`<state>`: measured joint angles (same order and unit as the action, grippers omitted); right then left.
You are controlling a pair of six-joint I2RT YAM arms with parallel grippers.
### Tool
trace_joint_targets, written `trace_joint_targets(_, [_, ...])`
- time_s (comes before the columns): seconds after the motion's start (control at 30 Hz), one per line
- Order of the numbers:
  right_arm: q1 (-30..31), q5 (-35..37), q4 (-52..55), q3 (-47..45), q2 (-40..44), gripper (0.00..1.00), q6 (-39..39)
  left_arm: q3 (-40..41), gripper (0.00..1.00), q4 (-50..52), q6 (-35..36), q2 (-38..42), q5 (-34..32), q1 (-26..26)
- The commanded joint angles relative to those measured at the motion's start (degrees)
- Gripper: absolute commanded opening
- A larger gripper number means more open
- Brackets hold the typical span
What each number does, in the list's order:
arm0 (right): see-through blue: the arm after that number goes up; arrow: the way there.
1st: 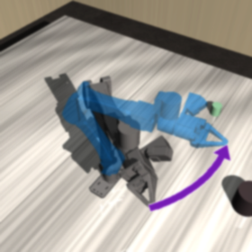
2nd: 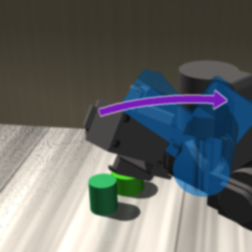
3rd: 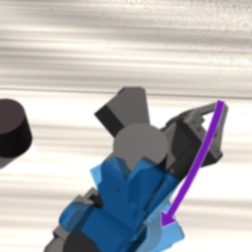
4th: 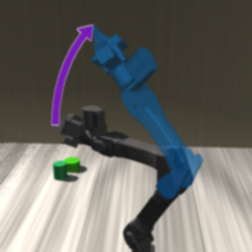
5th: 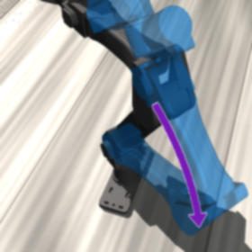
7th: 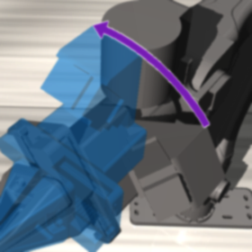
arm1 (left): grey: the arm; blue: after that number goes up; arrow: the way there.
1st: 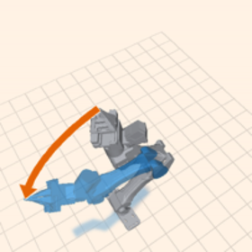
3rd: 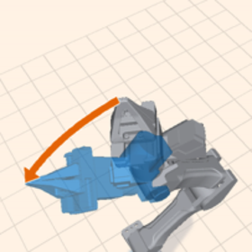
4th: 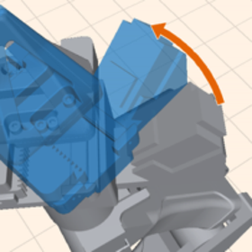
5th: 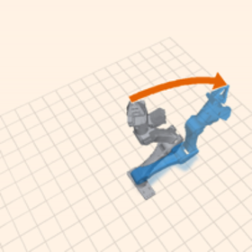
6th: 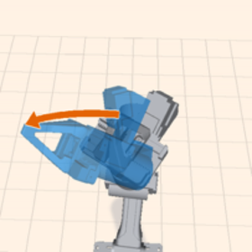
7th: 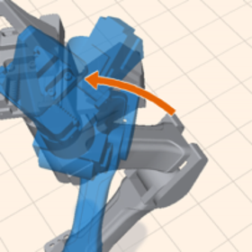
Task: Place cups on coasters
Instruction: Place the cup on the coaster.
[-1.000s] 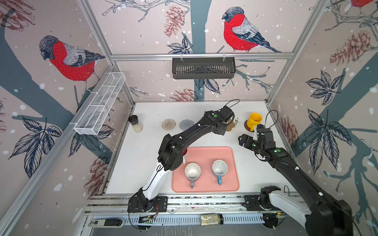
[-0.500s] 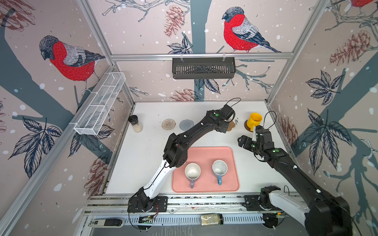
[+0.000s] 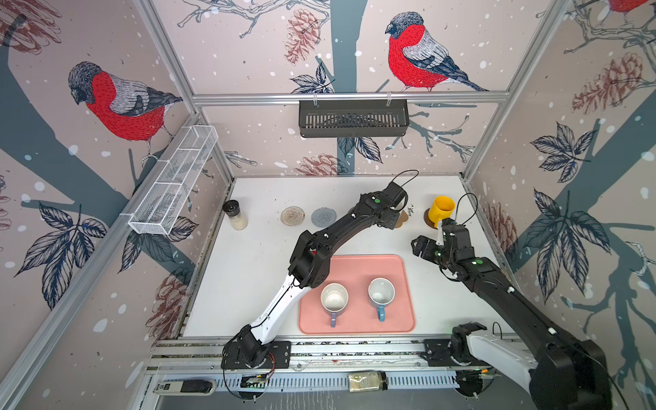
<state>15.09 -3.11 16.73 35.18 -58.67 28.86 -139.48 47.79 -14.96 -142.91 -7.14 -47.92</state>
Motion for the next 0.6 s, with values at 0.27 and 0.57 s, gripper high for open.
trace_joint_targets(0.27, [0.82,1.00,-1.61,-0.30,-1.08,0.90,0.67,-4.29,0.00,-5.73,0.60,-3.23,1.48,0.61])
trace_joint_targets(0.57, [0.97,1.01,-1.61,-0.43,-1.07,0.90,0.63,-4.24,0.00,-7.61,-0.15,-3.78,1.77,0.81])
